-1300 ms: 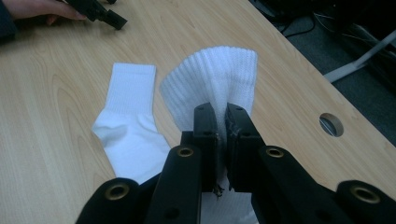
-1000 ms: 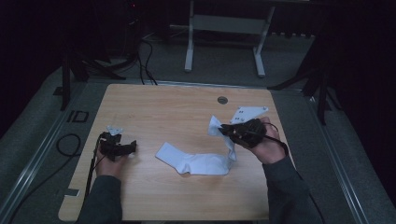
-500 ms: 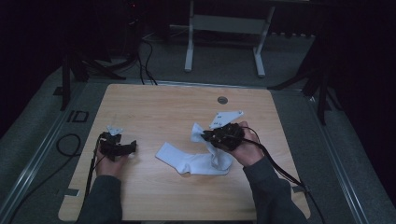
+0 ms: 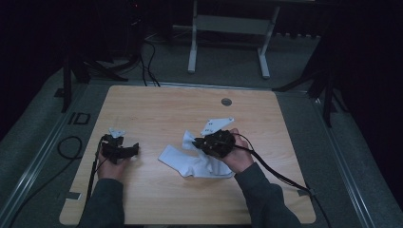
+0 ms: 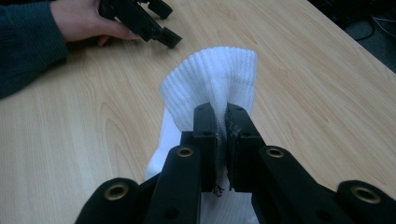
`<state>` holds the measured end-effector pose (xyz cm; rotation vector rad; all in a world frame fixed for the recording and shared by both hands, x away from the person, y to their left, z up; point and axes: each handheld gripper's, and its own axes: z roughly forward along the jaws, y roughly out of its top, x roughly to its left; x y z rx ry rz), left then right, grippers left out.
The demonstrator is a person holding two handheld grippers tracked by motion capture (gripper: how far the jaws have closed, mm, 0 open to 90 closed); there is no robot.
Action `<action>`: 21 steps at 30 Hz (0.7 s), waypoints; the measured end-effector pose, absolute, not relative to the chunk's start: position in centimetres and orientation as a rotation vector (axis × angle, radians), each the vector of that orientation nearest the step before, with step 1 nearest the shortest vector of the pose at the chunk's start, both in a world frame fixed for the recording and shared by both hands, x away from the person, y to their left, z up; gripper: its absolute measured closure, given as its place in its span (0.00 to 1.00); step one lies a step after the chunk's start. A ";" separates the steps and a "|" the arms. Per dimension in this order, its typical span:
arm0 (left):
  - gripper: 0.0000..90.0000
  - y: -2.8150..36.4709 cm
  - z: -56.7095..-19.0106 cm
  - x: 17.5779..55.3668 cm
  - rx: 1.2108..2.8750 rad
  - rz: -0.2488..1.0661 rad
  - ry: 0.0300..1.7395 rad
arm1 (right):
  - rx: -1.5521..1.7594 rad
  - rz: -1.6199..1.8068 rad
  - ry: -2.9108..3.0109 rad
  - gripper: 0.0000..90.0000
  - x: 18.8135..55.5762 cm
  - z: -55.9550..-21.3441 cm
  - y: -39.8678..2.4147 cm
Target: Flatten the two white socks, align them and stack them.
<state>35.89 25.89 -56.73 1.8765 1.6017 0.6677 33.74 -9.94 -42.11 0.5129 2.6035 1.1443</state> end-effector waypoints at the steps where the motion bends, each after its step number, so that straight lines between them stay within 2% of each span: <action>1: 0.17 25.9 -56.7 35.9 1.877 0.668 1.602 | 0.519 1.152 2.601 0.93 33.7 -42.1 -9.9; 14: 0.17 25.9 -56.7 35.9 1.877 0.668 1.601 | 0.518 1.153 2.586 0.93 33.8 -42.7 -8.0; 21: 0.17 25.9 -56.7 35.9 1.878 0.667 1.602 | 0.546 1.127 2.607 0.93 34.2 -45.6 -6.3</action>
